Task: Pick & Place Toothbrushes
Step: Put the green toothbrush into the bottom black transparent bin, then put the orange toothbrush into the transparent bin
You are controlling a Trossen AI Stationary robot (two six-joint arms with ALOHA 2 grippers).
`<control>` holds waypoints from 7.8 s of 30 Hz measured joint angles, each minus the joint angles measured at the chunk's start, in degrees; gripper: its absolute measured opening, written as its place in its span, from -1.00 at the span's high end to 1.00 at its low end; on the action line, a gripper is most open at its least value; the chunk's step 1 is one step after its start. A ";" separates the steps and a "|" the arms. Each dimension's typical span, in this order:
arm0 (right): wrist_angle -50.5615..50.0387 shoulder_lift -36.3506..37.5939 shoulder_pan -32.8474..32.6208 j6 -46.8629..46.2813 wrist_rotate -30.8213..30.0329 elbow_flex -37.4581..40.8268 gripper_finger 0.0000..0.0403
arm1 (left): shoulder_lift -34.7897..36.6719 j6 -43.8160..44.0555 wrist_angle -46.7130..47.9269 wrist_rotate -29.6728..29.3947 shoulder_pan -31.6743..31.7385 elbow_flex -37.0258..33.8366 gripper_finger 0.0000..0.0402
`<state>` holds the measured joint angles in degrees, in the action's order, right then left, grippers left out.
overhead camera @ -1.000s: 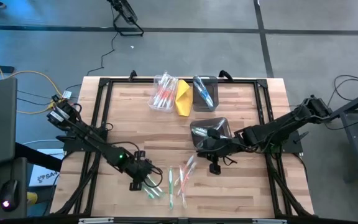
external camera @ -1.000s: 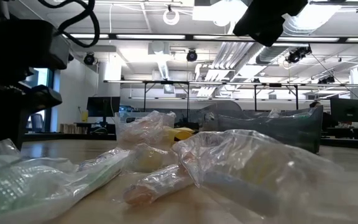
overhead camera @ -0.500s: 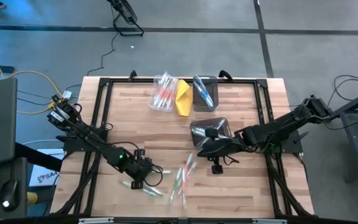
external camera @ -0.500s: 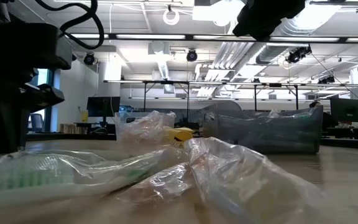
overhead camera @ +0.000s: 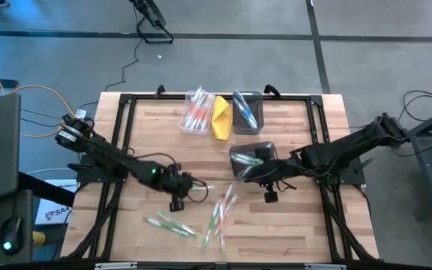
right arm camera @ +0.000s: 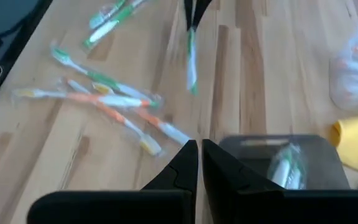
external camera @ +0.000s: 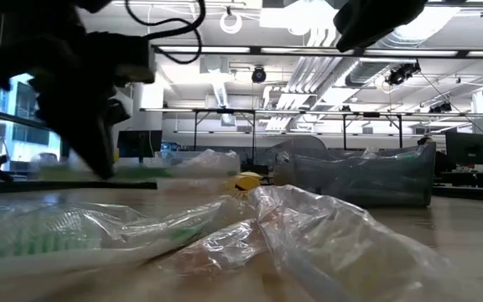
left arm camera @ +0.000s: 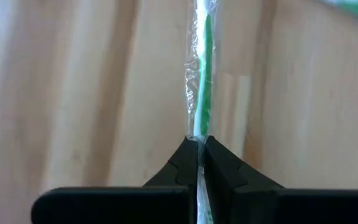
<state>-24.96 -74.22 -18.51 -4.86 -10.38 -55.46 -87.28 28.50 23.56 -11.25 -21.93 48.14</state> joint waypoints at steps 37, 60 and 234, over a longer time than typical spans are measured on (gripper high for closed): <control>-11.68 8.77 -4.05 -4.42 -1.63 -0.02 0.93 | -7.13 -13.24 -43.73 7.11 20.67 10.64 0.99; -11.18 9.10 -4.00 -4.58 -6.02 -0.02 0.93 | -25.74 -7.98 -46.01 1.82 20.85 21.03 0.99; -17.65 -51.93 -15.44 -83.62 0.21 -46.31 0.39 | 33.94 -11.72 9.56 -15.45 -10.69 -5.03 0.98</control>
<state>-42.61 -126.15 -33.96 -88.49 -10.17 -101.77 -53.34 16.78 33.11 -26.70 -32.62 43.11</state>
